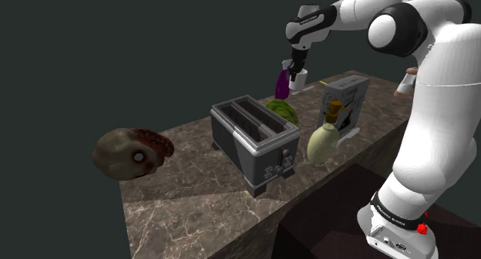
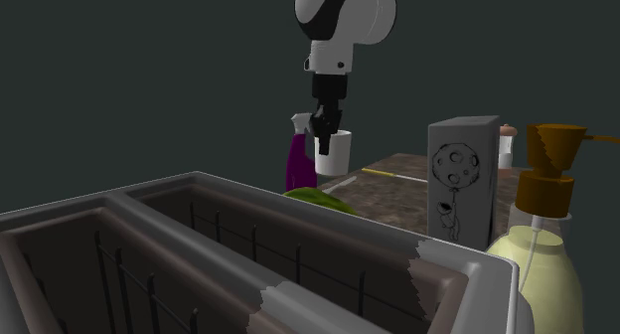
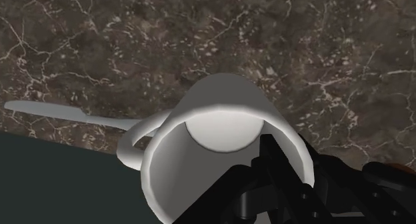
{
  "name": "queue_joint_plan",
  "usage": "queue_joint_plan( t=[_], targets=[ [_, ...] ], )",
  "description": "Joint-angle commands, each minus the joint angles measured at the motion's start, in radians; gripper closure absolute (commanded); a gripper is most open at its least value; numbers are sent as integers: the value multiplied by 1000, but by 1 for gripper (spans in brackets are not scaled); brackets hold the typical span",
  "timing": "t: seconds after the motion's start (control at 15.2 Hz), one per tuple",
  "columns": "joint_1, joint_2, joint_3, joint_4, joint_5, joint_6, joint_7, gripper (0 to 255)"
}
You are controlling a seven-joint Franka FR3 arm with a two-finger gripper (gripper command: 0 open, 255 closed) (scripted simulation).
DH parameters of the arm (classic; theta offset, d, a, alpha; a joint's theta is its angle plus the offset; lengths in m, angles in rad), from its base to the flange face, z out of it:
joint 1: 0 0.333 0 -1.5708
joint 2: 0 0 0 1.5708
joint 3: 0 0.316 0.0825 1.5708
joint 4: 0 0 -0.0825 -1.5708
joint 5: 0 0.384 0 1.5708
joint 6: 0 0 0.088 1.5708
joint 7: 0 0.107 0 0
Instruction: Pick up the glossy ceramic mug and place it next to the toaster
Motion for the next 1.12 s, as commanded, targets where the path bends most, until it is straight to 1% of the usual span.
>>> queue_joint_plan(
  t=[0.0,0.53,1.06],
  targets=[
    [-1,-4,-1,24,-2,-28,1,255],
    [-3,-17,-4,114,-8,-130,5,255],
    [-9,-14,-7,227,-8,-239,7,255]
  ],
)
